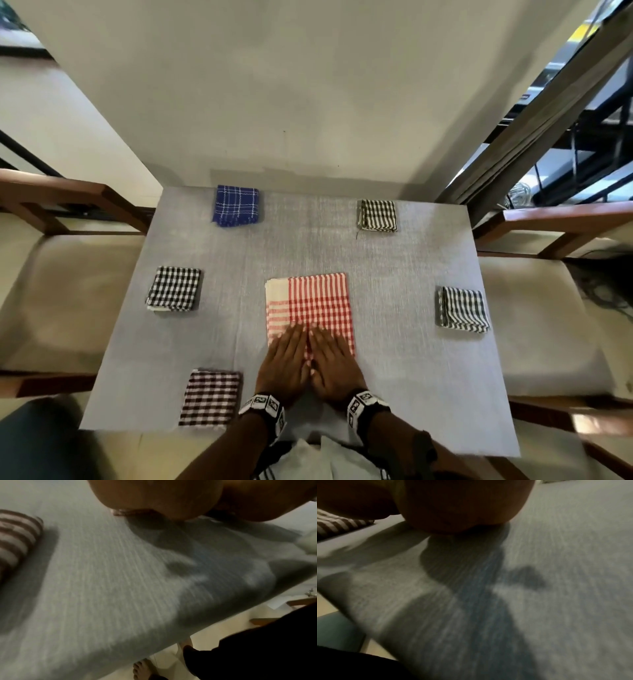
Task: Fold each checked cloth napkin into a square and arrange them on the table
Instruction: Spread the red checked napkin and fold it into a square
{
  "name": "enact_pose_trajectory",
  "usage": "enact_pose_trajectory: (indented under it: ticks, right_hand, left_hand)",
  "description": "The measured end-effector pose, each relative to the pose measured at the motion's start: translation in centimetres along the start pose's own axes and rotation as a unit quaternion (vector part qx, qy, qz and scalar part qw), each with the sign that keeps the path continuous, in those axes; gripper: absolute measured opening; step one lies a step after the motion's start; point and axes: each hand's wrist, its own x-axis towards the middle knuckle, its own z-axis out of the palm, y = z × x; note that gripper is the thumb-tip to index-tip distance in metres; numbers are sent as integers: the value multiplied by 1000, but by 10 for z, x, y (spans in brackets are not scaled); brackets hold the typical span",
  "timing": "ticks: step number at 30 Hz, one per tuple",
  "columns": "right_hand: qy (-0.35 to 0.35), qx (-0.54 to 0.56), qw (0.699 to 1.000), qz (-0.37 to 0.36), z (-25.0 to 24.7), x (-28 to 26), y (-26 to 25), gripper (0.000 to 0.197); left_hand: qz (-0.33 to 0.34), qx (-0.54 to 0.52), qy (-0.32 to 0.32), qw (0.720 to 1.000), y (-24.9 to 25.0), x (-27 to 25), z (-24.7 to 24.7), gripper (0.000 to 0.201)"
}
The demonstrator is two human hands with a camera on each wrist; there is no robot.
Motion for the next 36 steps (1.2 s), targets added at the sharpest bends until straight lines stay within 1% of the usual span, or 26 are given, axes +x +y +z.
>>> enact_pose_trajectory:
  ticks: [4,7,8,11,12,14,16,18,19,20,21,23,25,26,27,28,30,31,33,35,36]
  right_hand:
    - [-9,2,999,32,14,-9,-8,68]
    - [-12,-4,1000,19,7,-10,-2,70]
    - [-12,-3,999,31,4,-13,5,71]
    - [5,7,992,125,-3,-27,20,76]
    - [4,7,990,142,-4,-29,21,79]
    - [-1,9,988,155,-6,-31,19,85]
    - [-7,11,987,160,-8,-27,14,86]
    - [11,5,987,161,-9,-28,11,84]
    - [31,6,985,167,-10,-29,11,82]
    - [53,16,982,183,-12,-28,13,78]
    - [77,28,976,203,-15,-26,13,74]
    - [118,42,960,249,-23,-21,12,64]
    - [133,64,943,299,-30,-14,9,56]
    - [133,74,935,320,-32,-9,7,52]
    - [127,76,930,337,-31,-5,7,48]
    - [110,77,925,356,-33,-2,7,46]
    - [64,95,909,400,-36,4,9,48]
    - [37,106,903,415,-37,7,9,50]
    - [-7,119,896,428,-38,13,15,50]
    - [-33,136,894,425,-39,19,17,47]
    - [-31,153,892,425,-40,21,21,43]
  left_hand:
    - [-34,-7,-20,999,8,-16,13,65]
    - [-33,-12,-27,999,3,-17,12,65]
    - [-40,-17,-32,999,2,-17,10,67]
    - [-64,-32,-52,996,2,-19,6,76]
    - [-72,-35,-55,995,3,-19,6,79]
    - [-73,-27,-50,996,4,-18,8,85]
    - [-72,-13,-53,996,4,-16,9,87]
    - [-83,-9,-37,996,7,-13,6,85]
    - [-87,-15,-26,996,10,-8,0,83]
    - [-77,-19,-22,997,15,-1,-11,78]
    - [-51,-18,-18,998,20,10,-21,71]
    - [30,-2,-10,999,28,43,-41,58]
    - [107,44,-15,993,37,84,-61,55]
    - [143,75,-25,987,41,103,-69,57]
    - [183,111,-45,976,45,122,-76,61]
    - [227,156,-66,959,50,139,-83,62]
    - [312,241,-98,914,53,164,-93,60]
    - [342,269,-108,894,52,173,-96,60]
    - [380,303,-106,867,50,186,-100,59]
    - [392,319,-98,857,47,194,-102,51]
    - [393,329,-102,853,48,198,-104,47]
